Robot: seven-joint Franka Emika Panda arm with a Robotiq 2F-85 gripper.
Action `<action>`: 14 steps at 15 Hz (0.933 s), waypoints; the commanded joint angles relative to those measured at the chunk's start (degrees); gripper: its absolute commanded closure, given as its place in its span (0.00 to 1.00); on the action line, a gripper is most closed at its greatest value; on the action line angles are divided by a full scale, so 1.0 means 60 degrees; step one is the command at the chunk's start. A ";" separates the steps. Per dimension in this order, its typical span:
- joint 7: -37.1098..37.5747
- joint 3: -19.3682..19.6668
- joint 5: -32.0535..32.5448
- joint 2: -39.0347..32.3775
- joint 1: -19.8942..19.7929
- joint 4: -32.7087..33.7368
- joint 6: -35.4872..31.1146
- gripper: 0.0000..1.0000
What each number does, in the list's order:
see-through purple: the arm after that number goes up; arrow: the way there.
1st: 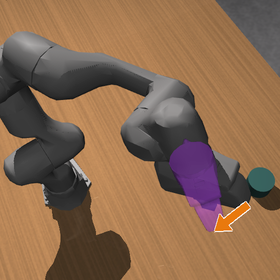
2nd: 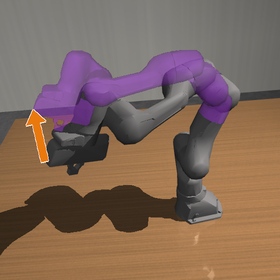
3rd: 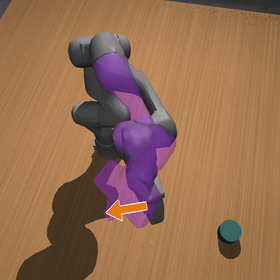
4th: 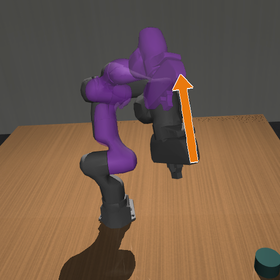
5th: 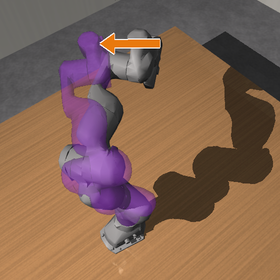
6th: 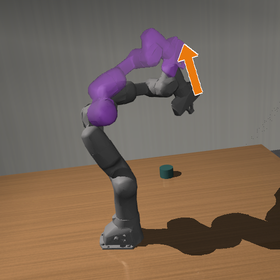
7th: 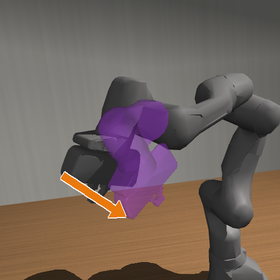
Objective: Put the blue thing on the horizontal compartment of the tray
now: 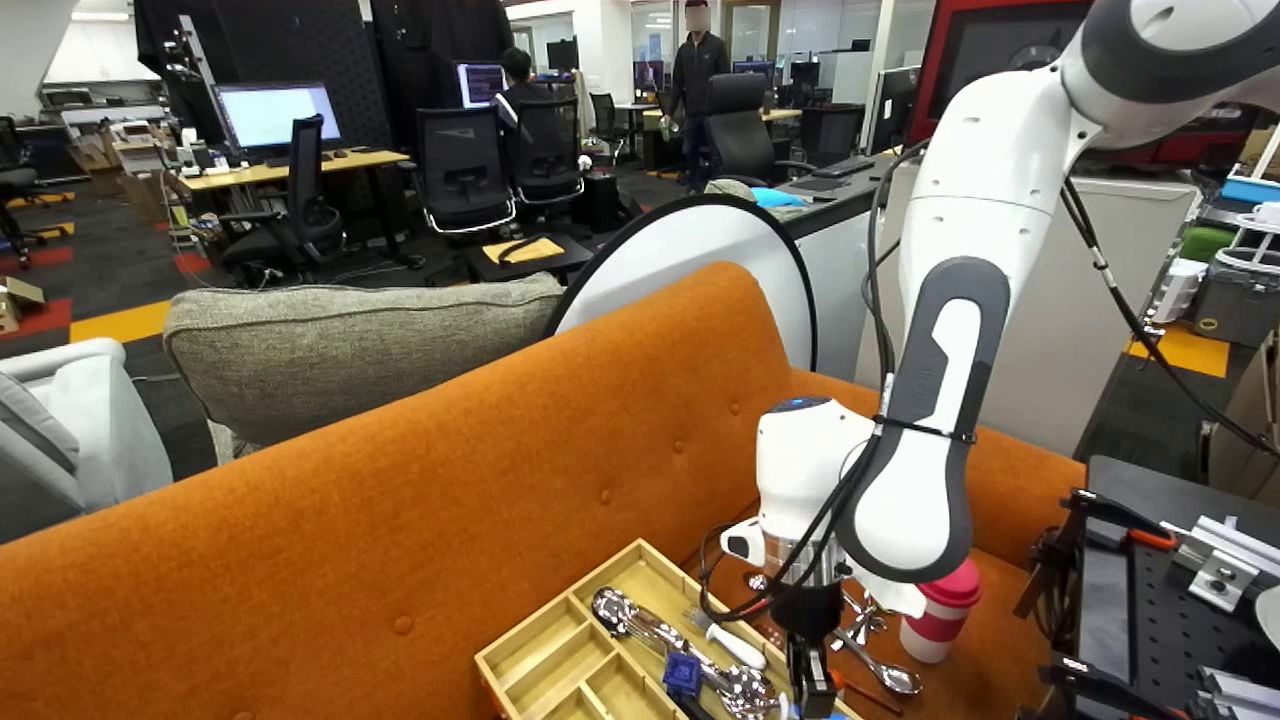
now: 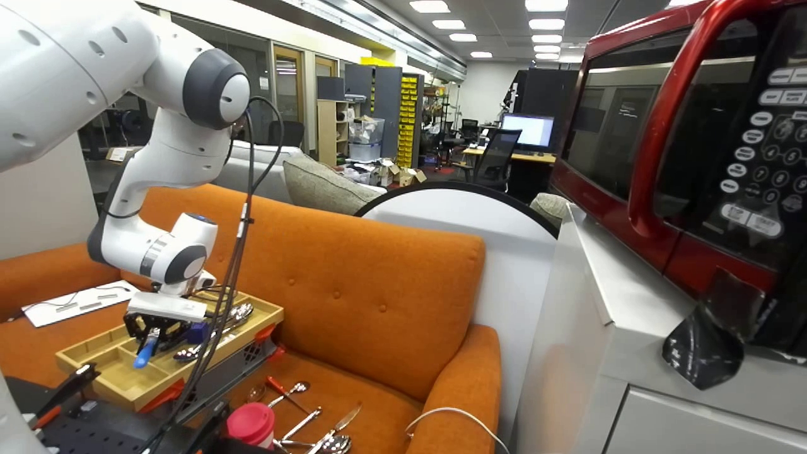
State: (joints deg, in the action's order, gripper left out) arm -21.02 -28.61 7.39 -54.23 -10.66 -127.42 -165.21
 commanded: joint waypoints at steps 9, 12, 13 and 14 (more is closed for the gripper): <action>-0.1183 0.1785 0.1987 -0.0143 0.3355 0.1824 0.1714 0.94; -0.1738 0.1480 0.1970 -0.0451 0.3406 0.2204 0.2381 0.94; -0.1934 0.1361 0.1884 -0.0622 0.3383 0.2399 0.2648 0.94; -0.2105 0.1261 0.1816 -0.0764 0.3355 0.2547 0.2910 0.94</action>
State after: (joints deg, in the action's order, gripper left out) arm -30.09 -19.55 18.47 -56.72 10.17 -115.30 -152.62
